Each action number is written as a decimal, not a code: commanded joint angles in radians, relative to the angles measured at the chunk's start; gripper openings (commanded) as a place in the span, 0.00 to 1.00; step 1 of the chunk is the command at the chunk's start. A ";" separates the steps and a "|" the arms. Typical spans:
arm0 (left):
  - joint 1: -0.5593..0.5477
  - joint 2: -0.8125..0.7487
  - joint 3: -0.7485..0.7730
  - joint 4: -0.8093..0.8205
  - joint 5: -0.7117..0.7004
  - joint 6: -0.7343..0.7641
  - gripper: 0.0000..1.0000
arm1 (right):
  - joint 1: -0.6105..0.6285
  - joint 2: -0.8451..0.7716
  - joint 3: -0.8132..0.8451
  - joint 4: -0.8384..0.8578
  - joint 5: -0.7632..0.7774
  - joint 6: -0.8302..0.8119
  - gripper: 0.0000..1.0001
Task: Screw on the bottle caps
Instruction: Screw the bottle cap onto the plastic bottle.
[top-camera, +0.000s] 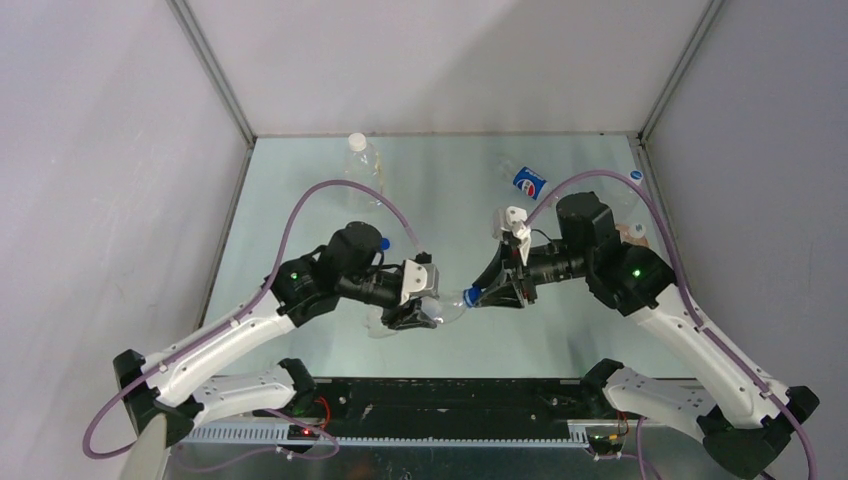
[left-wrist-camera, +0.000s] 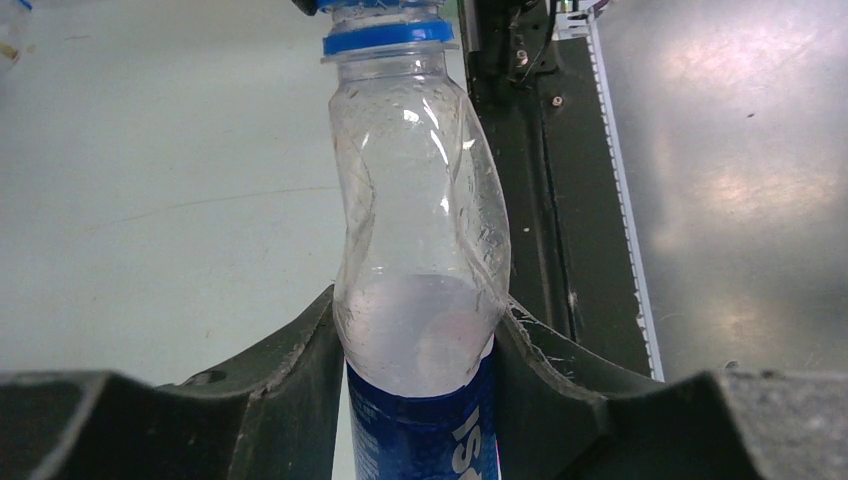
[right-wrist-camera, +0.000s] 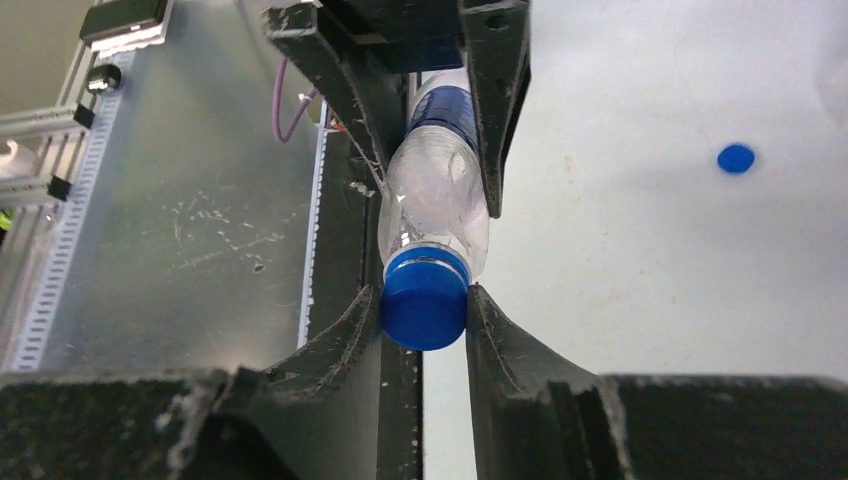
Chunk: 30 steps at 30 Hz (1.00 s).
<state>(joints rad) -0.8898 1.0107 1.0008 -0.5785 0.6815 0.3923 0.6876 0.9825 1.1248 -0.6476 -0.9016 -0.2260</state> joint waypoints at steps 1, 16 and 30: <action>-0.022 -0.027 0.009 0.368 -0.090 -0.024 0.00 | 0.031 0.053 0.000 0.026 0.018 0.160 0.00; -0.079 -0.051 -0.092 0.530 -0.336 -0.017 0.00 | 0.058 0.089 0.000 0.027 0.350 0.607 0.00; -0.190 -0.056 -0.205 0.736 -0.666 0.020 0.00 | 0.139 0.073 0.000 -0.030 0.731 1.028 0.00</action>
<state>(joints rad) -1.0355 0.9852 0.7673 -0.2085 0.1242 0.3977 0.7765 1.0355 1.1248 -0.6220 -0.2417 0.6136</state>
